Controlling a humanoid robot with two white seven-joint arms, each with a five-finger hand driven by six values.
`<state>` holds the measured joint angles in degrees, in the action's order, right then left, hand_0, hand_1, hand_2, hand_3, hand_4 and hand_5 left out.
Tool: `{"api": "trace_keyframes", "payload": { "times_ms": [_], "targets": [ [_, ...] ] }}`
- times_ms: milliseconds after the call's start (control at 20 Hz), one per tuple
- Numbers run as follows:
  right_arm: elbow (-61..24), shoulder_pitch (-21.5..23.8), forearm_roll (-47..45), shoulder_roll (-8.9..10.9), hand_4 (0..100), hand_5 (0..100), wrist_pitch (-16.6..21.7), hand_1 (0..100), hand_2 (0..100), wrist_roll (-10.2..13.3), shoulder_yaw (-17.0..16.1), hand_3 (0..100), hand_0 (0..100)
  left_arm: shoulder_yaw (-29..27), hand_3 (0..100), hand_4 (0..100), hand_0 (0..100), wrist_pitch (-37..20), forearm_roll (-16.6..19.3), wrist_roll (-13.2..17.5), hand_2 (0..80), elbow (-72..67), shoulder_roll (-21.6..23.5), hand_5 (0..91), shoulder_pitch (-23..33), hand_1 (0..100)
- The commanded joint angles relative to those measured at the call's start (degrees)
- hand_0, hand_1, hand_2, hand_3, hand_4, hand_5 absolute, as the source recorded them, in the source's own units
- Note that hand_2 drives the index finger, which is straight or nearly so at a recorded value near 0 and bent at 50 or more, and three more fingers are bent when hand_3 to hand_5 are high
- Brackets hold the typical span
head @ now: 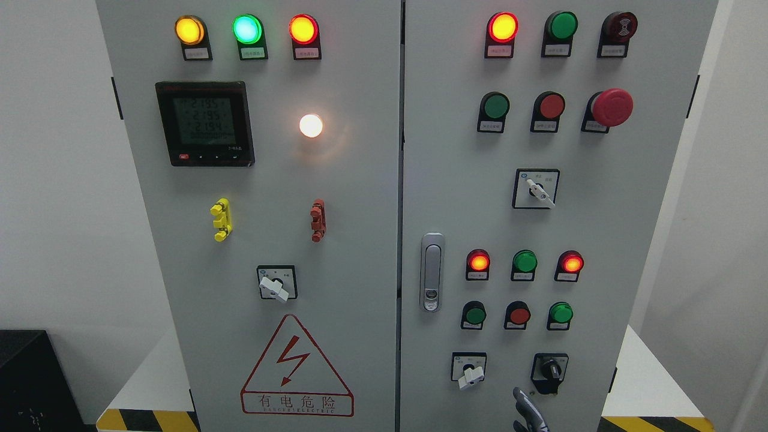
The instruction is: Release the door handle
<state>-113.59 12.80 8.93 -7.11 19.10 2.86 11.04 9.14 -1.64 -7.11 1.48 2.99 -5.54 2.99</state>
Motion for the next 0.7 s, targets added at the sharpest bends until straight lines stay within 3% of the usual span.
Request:
{"api": "trace_keyframes", "payload": {
  "times_ms": [0, 651],
  "targets": [
    [-0.3, 0.1, 0.0, -0.01, 0, 0, 0.0, 13, 0, 0.0, 0.7, 0, 48, 0.0, 11, 0, 0, 0.1, 0.0, 0.0, 4.5, 0.0, 0.0, 0.0, 0.0, 0],
    [-0.3, 0.9, 0.8, 0.08, 0, 0, 0.0, 16, 0, 0.0, 0.3, 3, 48, 0.0, 11, 1, 0, 0.0, 0.0, 0.0, 4.4, 0.0, 0.0, 0.0, 0.0, 0]
  ]
}}
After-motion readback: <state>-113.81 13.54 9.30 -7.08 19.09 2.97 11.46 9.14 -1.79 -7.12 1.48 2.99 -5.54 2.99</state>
